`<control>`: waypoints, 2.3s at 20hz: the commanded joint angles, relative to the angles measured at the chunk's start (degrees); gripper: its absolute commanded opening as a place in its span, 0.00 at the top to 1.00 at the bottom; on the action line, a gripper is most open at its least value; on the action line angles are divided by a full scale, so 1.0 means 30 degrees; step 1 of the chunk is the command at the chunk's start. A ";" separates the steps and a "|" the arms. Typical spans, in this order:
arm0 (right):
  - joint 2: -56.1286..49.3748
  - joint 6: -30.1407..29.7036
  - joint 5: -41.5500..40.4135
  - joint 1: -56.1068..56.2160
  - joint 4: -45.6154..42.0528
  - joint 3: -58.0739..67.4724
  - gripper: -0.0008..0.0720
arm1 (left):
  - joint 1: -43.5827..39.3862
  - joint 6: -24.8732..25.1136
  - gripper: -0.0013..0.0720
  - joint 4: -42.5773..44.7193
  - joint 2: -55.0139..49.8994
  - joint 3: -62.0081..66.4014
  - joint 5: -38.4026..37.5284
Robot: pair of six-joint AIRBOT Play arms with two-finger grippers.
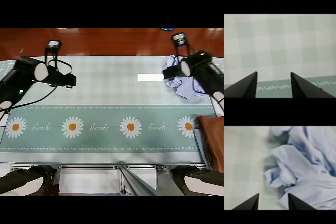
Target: Fold the shirts.
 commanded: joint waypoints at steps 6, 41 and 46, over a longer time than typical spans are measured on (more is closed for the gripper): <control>-0.6135 -0.2149 -0.0743 -0.6062 0.6958 0.6120 0.43 | 0.0685 -0.2025 0.29 0.0073 0.3359 -0.4109 0.1457; 0.3963 -0.6441 0.2834 -0.2725 1.0244 1.4222 0.95 | -0.2018 -0.1661 0.29 -0.2004 1.0061 -0.4473 -0.0780; 0.4772 -0.6521 0.5523 -0.0219 1.0236 1.4345 0.95 | 0.1042 -0.1654 0.29 -0.2011 1.0061 -0.4473 -0.0780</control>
